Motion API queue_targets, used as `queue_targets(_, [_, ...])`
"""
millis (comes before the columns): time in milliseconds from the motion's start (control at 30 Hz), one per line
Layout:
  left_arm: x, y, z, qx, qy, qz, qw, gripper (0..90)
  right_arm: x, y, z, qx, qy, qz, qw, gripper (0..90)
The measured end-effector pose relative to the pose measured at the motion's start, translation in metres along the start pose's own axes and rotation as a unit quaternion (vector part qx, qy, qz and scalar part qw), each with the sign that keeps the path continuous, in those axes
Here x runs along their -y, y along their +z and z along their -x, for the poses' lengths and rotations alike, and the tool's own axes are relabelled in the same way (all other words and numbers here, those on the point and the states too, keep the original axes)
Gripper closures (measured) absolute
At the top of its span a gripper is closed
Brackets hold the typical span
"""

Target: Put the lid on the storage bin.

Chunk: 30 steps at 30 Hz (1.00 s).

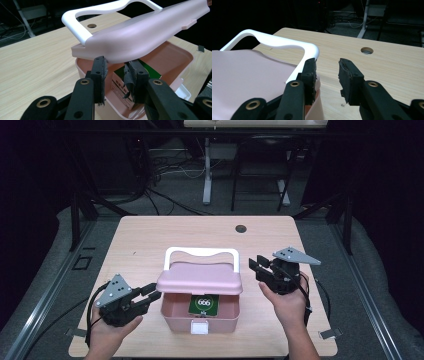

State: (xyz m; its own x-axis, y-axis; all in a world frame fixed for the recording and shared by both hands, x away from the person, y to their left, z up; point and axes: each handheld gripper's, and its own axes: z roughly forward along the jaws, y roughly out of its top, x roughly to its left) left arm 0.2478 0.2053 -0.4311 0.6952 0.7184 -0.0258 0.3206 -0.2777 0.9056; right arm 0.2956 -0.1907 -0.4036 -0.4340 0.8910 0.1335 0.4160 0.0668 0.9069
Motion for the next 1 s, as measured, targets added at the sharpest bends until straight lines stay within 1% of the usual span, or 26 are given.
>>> queue_targets(433, [0.013,0.001,0.001,0.006,-0.001,-0.004,1.0,69.8,0.001,0.001,-0.001,-0.001,-0.001,-0.004,1.0,66.1])
queue_targets(500, [0.015,0.001,0.002,0.006,-0.005,-0.003,1.0,69.8,0.001,0.002,-0.001,-0.001,0.0,-0.004,1.0,66.2])
queue_targets(567, [0.016,0.001,0.002,0.005,-0.004,-0.003,1.0,69.8,0.001,0.002,-0.001,-0.002,0.0,-0.004,1.0,66.1])
queue_targets(633, [0.02,0.001,0.003,0.007,-0.01,-0.002,0.9999,69.8,0.001,0.002,-0.001,-0.002,-0.001,-0.004,1.0,66.0])
queue_targets(767, [0.025,0.003,0.004,0.008,-0.012,-0.009,0.9999,69.8,0.002,0.003,-0.001,-0.004,-0.002,-0.007,1.0,65.5])
queue_targets(900, [0.032,0.004,0.004,0.013,-0.013,-0.017,0.9997,70.0,0.002,0.004,-0.002,-0.006,-0.002,-0.009,0.9999,64.9])
queue_targets(1000, [0.035,0.005,0.004,0.013,-0.014,-0.017,0.9997,70.0,0.002,0.004,-0.002,-0.006,-0.002,-0.008,0.9999,64.9])
